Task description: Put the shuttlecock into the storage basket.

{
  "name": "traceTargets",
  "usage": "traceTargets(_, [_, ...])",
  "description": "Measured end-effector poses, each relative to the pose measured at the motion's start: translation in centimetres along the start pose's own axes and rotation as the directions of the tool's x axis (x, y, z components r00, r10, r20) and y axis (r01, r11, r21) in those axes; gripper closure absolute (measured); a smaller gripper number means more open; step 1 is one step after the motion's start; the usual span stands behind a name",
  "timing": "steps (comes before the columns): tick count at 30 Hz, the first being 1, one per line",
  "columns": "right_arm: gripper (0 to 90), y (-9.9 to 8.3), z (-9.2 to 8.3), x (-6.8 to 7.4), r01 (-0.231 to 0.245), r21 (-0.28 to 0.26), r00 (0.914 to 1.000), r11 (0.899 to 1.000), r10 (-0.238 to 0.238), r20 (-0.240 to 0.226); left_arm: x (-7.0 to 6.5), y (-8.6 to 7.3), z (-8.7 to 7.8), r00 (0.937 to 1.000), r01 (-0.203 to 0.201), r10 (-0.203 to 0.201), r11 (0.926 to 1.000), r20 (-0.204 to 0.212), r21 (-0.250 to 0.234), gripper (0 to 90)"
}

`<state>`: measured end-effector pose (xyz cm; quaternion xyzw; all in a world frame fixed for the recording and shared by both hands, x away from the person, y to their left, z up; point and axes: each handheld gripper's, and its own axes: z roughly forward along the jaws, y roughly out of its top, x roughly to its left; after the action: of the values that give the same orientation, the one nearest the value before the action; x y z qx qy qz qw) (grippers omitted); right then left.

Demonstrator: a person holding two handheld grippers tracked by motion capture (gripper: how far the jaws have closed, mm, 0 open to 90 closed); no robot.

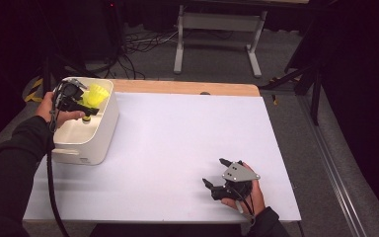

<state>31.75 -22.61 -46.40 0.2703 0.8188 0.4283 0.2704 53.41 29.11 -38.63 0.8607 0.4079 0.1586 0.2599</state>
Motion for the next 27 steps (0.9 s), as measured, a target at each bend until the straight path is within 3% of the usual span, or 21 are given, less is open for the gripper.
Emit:
traceTargets(6, [14.5,0.0,-0.1,0.0,-0.006,-0.004,1.0000,1.000,0.006,0.005,0.0,0.0,0.0,0.9999,0.012,-0.012,0.9999,-0.001,0.000,24.4])
traceTargets(8, [14.4,0.1,-0.1,0.0,-0.005,-0.006,1.0000,1.000,0.005,0.003,-0.1,0.0,0.1,0.9999,0.013,-0.013,0.9999,-0.008,-0.003,14.7])
traceTargets(11, [14.4,0.1,-0.1,0.0,-0.005,-0.008,1.0000,1.000,0.005,0.004,-0.1,0.0,-0.1,0.9992,0.032,-0.033,0.9990,-0.023,-0.030,9.3])
traceTargets(12, [14.4,0.1,-0.1,0.0,-0.005,-0.008,1.0000,1.000,0.005,0.005,0.1,0.0,-0.3,0.9983,0.032,-0.035,0.9980,-0.046,-0.055,9.4])
traceTargets(22, [14.3,0.1,-0.1,-0.1,-0.007,-0.009,1.0000,1.000,0.007,0.003,0.2,0.0,-0.9,0.9970,0.050,-0.056,0.9934,-0.054,-0.103,7.7])
traceTargets(27, [14.2,0.1,-0.2,-0.1,-0.010,-0.011,0.9999,1.000,0.010,0.004,0.1,-0.1,-2.0,0.9952,0.061,-0.075,0.9788,-0.063,-0.195,7.8])
